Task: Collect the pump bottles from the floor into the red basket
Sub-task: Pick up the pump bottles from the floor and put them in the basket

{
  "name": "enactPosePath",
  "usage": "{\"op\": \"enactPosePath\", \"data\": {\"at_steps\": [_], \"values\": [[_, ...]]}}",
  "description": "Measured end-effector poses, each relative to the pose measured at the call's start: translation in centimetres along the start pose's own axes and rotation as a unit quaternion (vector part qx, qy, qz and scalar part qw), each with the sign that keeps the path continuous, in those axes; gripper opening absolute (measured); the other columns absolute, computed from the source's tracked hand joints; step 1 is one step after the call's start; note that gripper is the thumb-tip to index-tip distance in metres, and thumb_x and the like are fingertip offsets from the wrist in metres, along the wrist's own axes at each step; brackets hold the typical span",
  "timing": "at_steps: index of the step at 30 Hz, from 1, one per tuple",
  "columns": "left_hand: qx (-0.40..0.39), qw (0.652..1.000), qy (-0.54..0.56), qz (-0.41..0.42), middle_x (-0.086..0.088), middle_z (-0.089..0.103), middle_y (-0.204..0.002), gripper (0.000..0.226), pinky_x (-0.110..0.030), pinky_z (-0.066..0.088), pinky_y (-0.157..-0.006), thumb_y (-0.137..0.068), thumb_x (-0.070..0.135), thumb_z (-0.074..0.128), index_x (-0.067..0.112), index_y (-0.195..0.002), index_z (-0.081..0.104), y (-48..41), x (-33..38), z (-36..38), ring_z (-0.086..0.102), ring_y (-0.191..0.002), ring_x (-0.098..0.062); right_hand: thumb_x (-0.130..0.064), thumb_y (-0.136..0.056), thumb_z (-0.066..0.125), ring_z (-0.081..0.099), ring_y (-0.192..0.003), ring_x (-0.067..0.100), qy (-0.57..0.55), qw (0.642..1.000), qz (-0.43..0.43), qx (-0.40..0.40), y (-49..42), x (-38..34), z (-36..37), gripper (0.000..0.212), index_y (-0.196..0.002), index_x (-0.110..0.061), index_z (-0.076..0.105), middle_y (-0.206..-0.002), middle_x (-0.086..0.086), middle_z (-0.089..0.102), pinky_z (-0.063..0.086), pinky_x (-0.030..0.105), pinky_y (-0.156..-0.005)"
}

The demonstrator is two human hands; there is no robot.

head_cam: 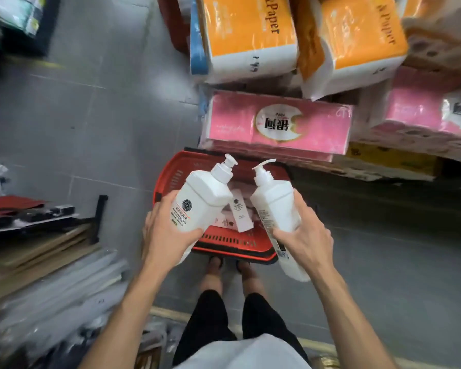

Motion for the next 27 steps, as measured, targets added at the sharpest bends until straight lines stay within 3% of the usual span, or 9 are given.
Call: {"op": "enactPosePath", "data": {"at_steps": [3,6,10,14,18,23,27], "values": [[0.001,1.000,-0.004,-0.004,0.007,0.059,-0.124,0.088,-0.047,0.044,-0.095,-0.053,0.041,0.076,0.040,-0.135,0.046,-4.1,-1.7,2.6,0.049,-0.112,-0.023,-0.049,-0.071,0.072,0.057,-0.114,0.029,-0.015,1.000,0.019,0.001,-3.2,1.0,3.0,0.095,-0.149,-0.059,0.018,-0.125,-0.005,0.059,0.037,0.044,-0.083],[-0.002,1.000,-0.008,0.006,0.006,0.058,-0.124,0.086,-0.047,0.044,-0.095,-0.057,0.032,0.084,0.040,-0.134,0.045,-8.6,-4.0,5.2,0.050,-0.114,-0.025,-0.052,-0.069,0.071,0.055,-0.124,0.026,-0.047,0.999,0.027,0.004,-6.6,2.0,6.5,0.092,-0.148,-0.057,0.024,-0.139,-0.012,0.055,0.041,0.048,-0.090],[-0.040,0.998,-0.054,0.012,0.007,0.057,-0.131,0.088,-0.044,0.047,-0.094,-0.057,0.039,0.085,0.038,-0.133,0.041,-14.0,-7.3,8.5,0.056,-0.117,-0.026,-0.045,-0.072,0.076,0.055,-0.124,0.024,-0.048,0.998,0.035,-0.016,-11.0,3.1,11.4,0.084,-0.141,-0.053,0.030,-0.137,-0.016,0.054,0.034,0.042,-0.085],[-0.085,0.991,-0.101,0.004,0.005,0.057,-0.132,0.090,-0.041,0.048,-0.086,-0.059,0.043,0.086,0.034,-0.134,0.037,-17.5,-10.7,12.3,0.062,-0.111,-0.033,-0.049,-0.072,0.078,0.056,-0.125,0.025,-0.033,0.998,0.034,-0.036,-15.0,4.3,15.9,0.085,-0.141,-0.048,0.029,-0.142,-0.012,0.054,0.038,0.042,-0.087],[-0.117,0.984,-0.137,0.007,0.001,0.055,-0.134,0.088,-0.039,0.044,-0.082,-0.065,0.043,0.083,0.030,-0.138,0.036,-19.5,-14.4,16.0,0.063,-0.110,-0.036,-0.058,-0.071,0.078,0.060,-0.116,0.022,-0.044,0.996,0.058,-0.043,-18.2,5.4,20.0,0.078,-0.135,-0.048,0.034,-0.129,-0.011,0.061,0.039,0.040,-0.086],[-0.131,0.979,-0.155,0.008,-0.002,0.054,-0.126,0.085,-0.044,0.052,-0.080,-0.066,0.044,0.082,0.027,-0.135,0.036,-22.5,-19.3,20.8,0.063,-0.105,-0.032,-0.056,-0.067,0.080,0.062,-0.118,0.030,-0.022,0.994,0.102,-0.038,-22.7,8.5,24.8,0.090,-0.142,-0.043,0.032,-0.132,-0.005,0.064,0.045,0.046,-0.094],[-0.140,0.971,-0.193,0.032,-0.006,0.052,-0.125,0.089,-0.046,0.049,-0.082,-0.063,0.035,0.086,0.020,-0.137,0.038,-24.8,-21.8,24.4,0.057,-0.113,-0.033,-0.062,-0.067,0.081,0.061,-0.119,0.028,0.005,0.995,0.091,-0.037,-24.8,11.2,27.7,0.092,-0.141,-0.045,0.031,-0.137,-0.008,0.059,0.046,0.047,-0.089]]}}
Point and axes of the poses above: each hand's wrist, its own y-axis away from the middle knuckle, its own z-axis out of the palm, x = y × z, the point moved 1 cm from there along -y, towards the middle knuckle
